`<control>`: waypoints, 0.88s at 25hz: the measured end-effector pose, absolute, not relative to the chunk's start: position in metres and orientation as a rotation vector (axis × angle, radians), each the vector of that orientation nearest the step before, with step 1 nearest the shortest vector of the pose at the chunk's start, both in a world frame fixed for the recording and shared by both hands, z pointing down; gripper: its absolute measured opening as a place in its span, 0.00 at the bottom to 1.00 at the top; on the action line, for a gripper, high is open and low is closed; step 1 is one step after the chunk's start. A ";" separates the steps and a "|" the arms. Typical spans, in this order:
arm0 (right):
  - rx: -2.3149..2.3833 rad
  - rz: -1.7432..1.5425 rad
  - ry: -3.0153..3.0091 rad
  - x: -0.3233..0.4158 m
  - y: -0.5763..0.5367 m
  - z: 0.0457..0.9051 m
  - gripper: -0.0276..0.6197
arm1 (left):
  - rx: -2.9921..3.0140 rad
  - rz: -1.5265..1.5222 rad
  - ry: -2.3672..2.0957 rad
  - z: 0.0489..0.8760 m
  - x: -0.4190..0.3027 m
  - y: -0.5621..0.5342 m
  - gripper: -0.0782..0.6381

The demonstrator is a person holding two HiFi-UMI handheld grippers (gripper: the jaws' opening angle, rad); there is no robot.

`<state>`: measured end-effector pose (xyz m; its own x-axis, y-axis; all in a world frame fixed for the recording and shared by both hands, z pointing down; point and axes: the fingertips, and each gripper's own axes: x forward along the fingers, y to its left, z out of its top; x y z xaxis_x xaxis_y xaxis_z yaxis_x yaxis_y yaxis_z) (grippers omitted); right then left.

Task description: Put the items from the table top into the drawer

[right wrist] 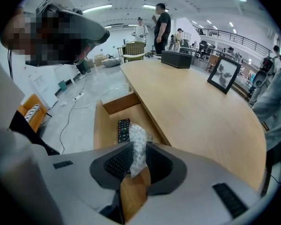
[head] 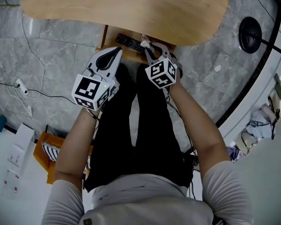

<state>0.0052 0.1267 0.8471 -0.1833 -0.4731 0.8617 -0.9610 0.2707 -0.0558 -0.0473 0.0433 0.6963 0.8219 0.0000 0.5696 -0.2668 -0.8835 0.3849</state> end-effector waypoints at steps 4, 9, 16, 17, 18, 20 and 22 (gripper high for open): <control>1.315 0.829 -1.752 0.008 0.129 0.861 0.22 | 2.551 0.802 -0.177 0.701 -0.041 0.046 0.12; 1.324 0.869 -1.761 0.005 0.134 0.860 0.33 | 2.557 0.801 -0.182 0.697 -0.041 0.045 0.12; 1.408 0.882 -1.786 0.010 0.129 0.810 0.33 | 2.574 0.780 -0.214 0.662 -0.043 0.040 0.12; 1.427 0.883 -1.790 0.011 0.127 0.798 0.33 | 2.578 0.775 -0.219 0.654 -0.044 0.039 0.12; 1.447 0.882 -1.794 0.013 0.124 0.785 0.33 | 2.584 0.769 -0.222 0.644 -0.044 0.038 0.12; 1.487 0.875 -1.803 0.015 0.118 0.757 0.33 | 2.597 0.759 -0.228 0.624 -0.045 0.036 0.12; 1.525 0.865 -1.814 0.018 0.111 0.726 0.32 | 2.611 0.745 -0.232 0.600 -0.045 0.034 0.12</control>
<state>0.0180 0.1112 0.7261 -0.1511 -0.5897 0.7933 -0.9877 0.1234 -0.0964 -0.0451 0.0337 0.6000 0.8430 -0.0458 0.5360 -0.2669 -0.9006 0.3429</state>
